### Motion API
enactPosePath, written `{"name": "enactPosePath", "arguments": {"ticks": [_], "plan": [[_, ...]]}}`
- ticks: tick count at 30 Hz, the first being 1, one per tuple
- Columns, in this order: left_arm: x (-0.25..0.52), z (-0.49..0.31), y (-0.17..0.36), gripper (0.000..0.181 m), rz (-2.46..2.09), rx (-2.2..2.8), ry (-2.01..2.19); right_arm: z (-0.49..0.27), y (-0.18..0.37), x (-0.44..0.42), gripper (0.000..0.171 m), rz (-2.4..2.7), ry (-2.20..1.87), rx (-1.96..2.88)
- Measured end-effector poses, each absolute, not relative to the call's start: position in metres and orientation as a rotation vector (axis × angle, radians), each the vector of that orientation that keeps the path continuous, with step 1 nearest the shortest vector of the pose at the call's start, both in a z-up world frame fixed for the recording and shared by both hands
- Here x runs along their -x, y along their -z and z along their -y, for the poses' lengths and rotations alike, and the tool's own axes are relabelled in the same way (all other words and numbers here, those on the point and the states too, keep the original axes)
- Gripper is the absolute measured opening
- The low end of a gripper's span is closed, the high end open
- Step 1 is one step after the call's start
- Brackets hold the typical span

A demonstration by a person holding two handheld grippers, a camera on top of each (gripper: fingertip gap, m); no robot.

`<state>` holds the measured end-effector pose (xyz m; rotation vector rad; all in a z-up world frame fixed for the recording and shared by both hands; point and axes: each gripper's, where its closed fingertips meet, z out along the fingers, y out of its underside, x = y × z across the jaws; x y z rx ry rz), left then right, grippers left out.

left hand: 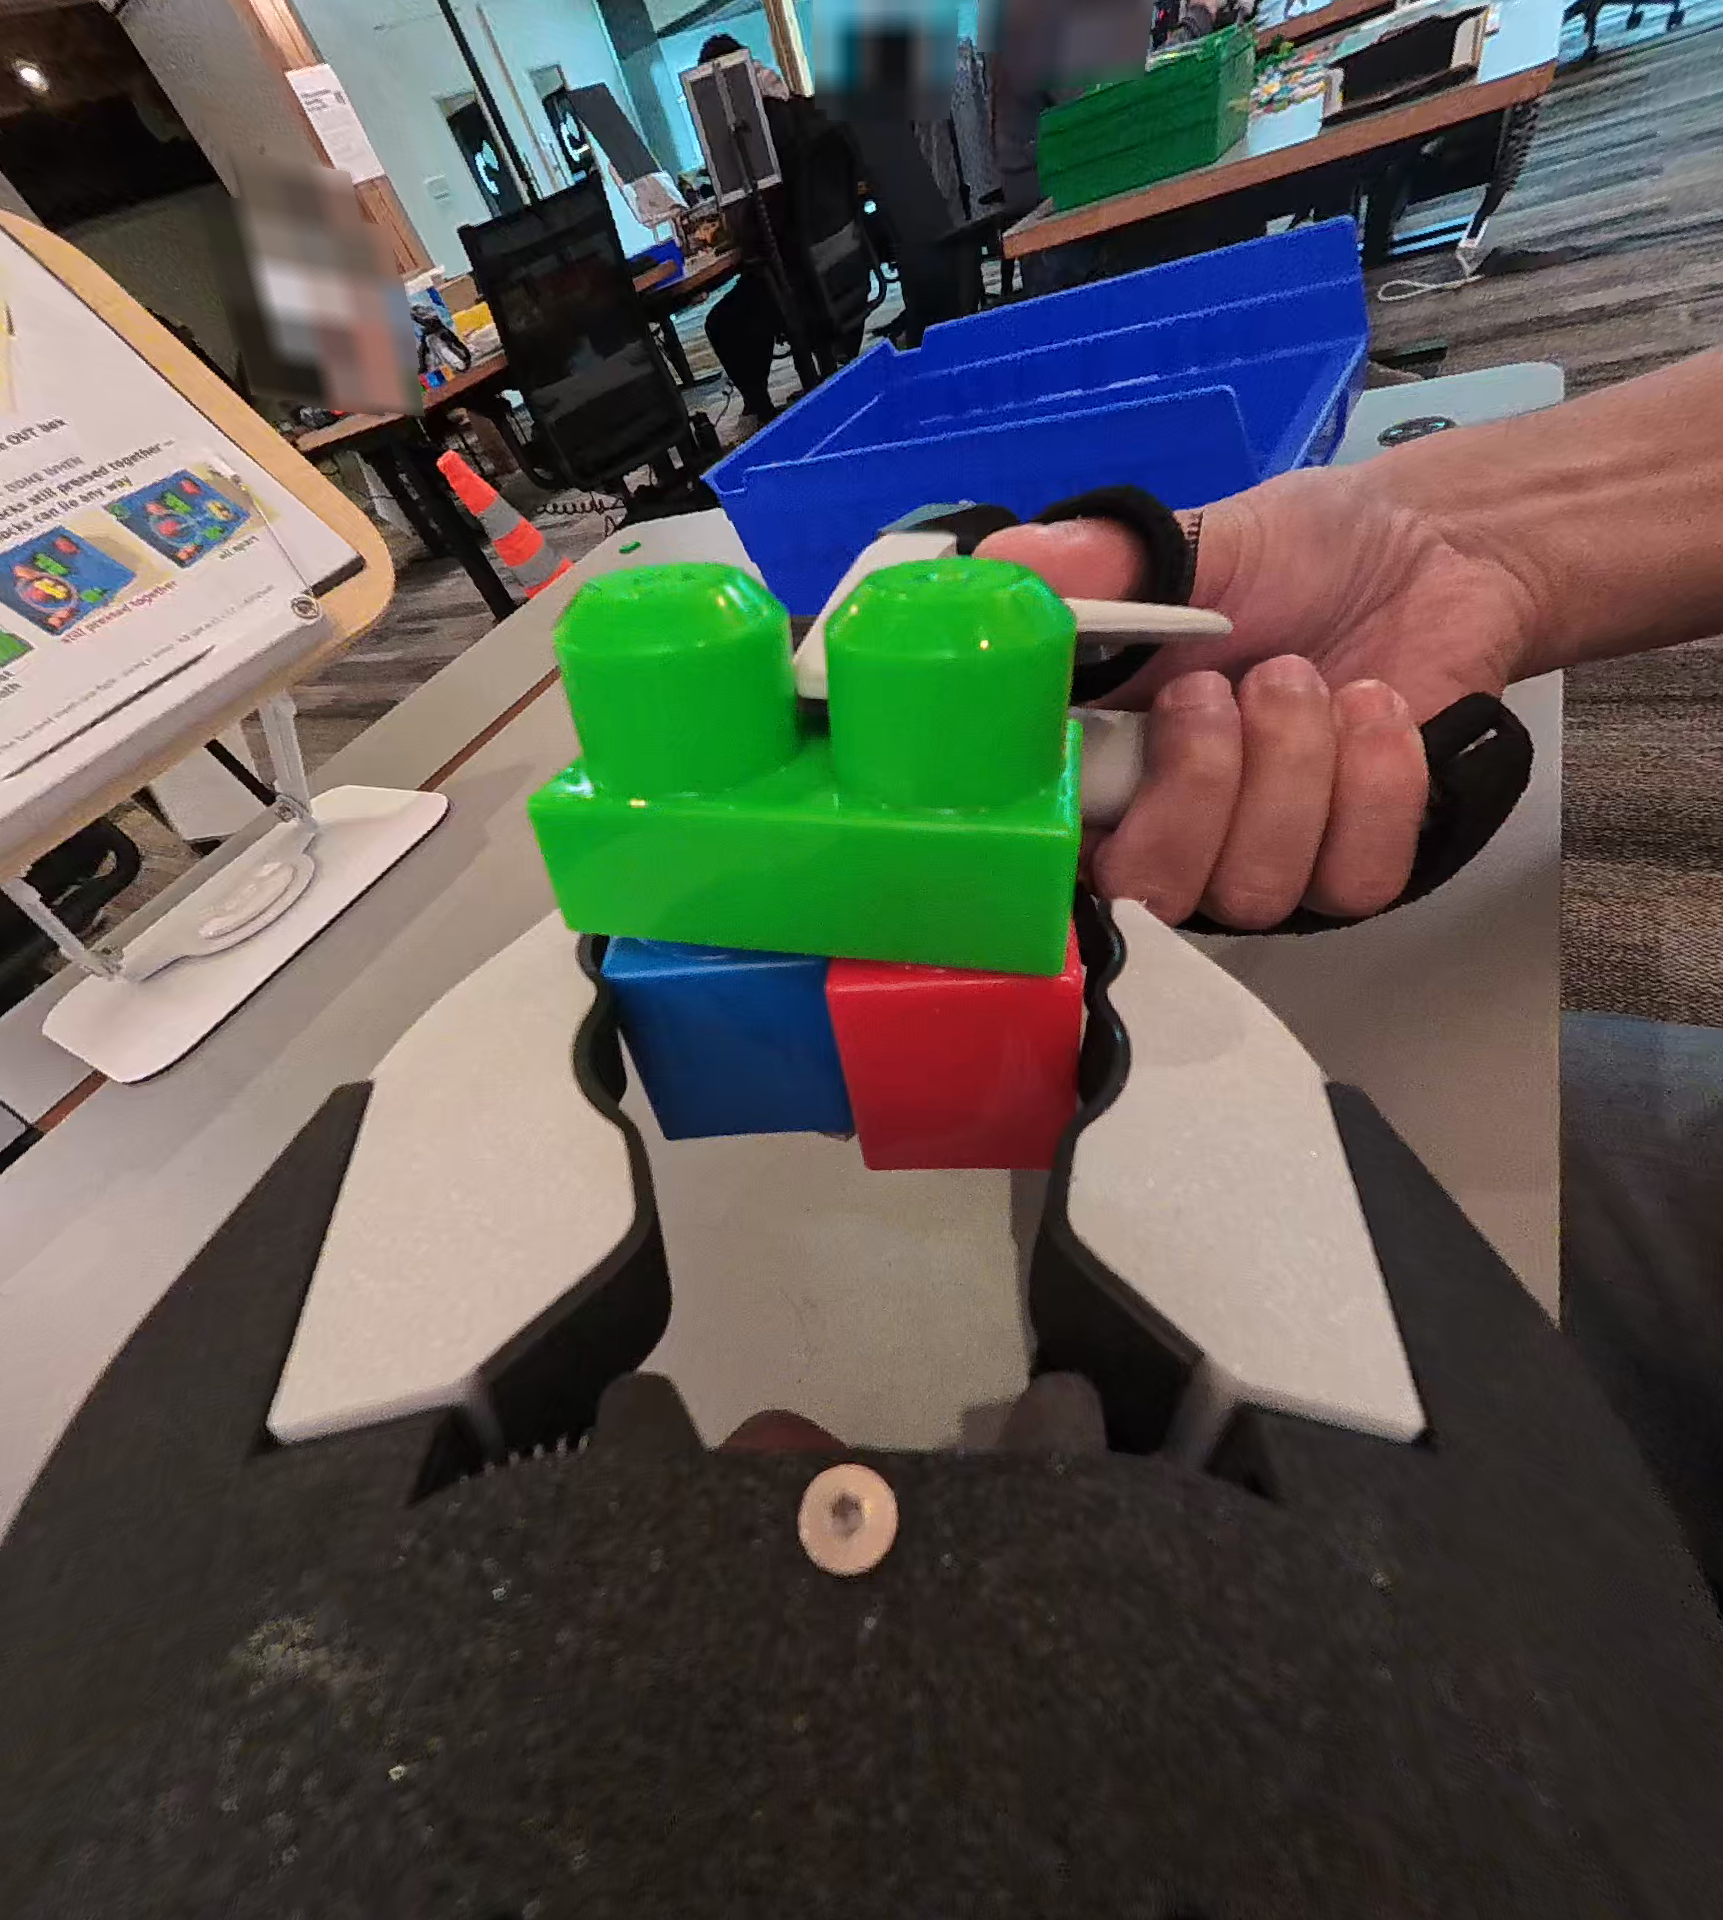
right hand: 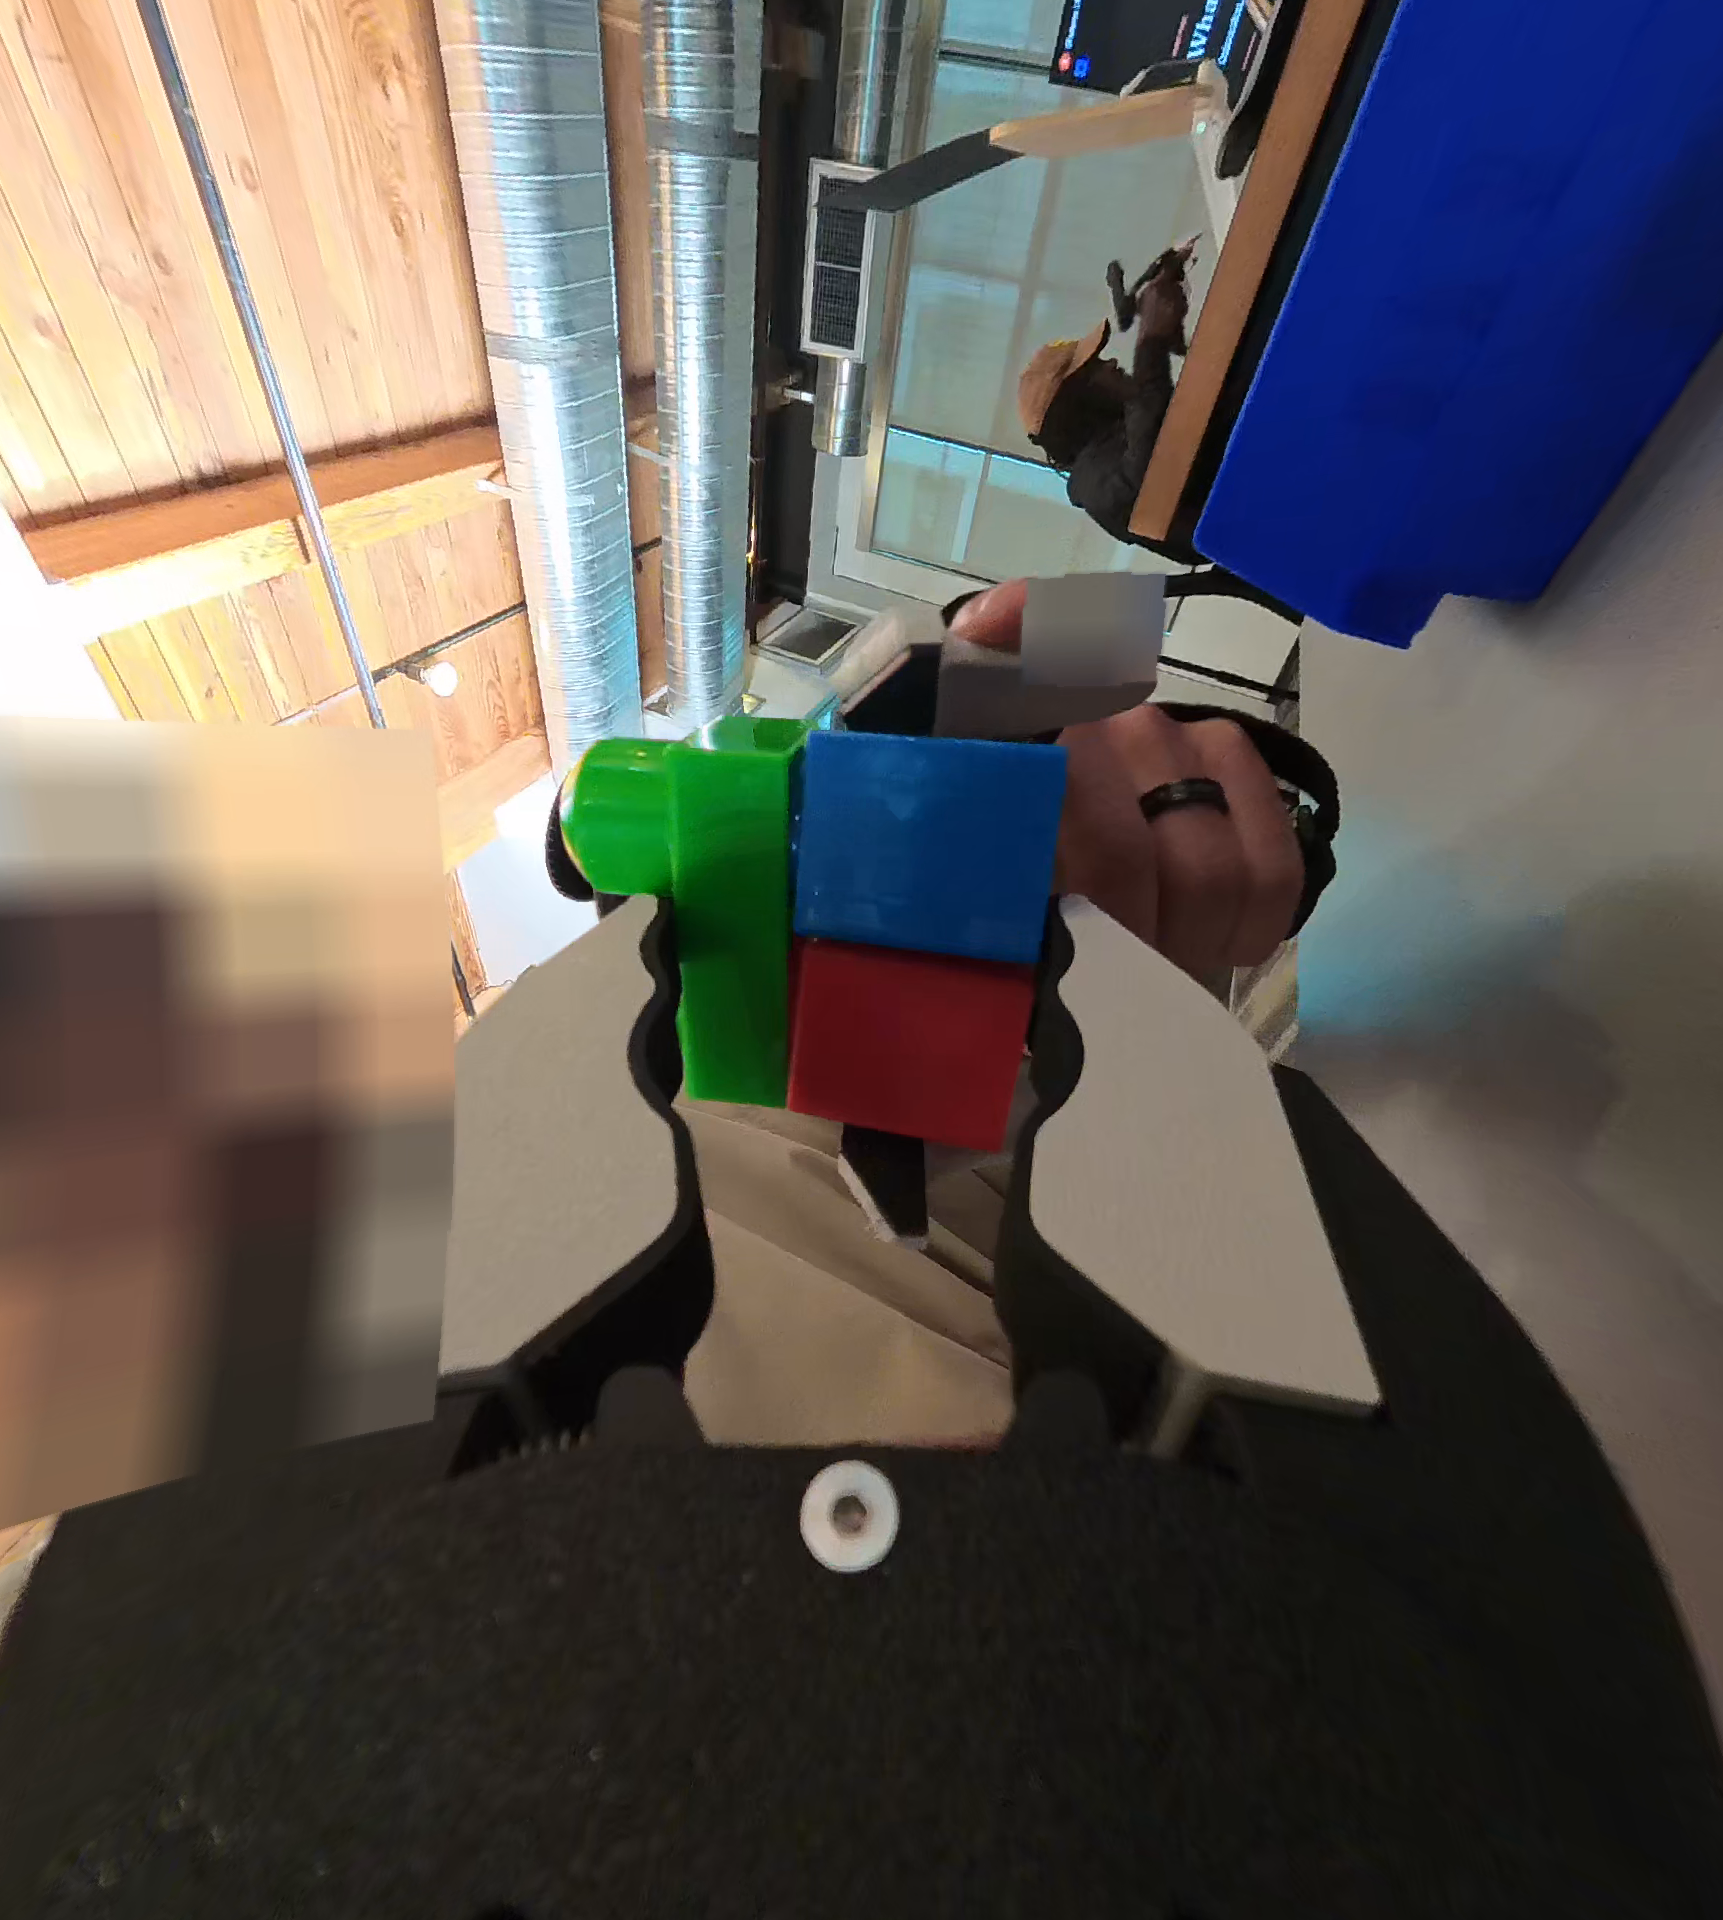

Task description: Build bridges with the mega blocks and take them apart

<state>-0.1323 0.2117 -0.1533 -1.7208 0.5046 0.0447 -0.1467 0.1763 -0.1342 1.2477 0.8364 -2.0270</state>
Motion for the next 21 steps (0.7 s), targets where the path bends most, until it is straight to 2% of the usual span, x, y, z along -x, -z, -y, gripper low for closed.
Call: {"name": "enactPosePath", "arguments": {"ticks": [21], "plan": [[0.127,-0.207,0.143,0.086,-0.54,1.656,0.012,-0.171,0.125,0.142,0.065,-0.726,2.029,-1.089]]}}
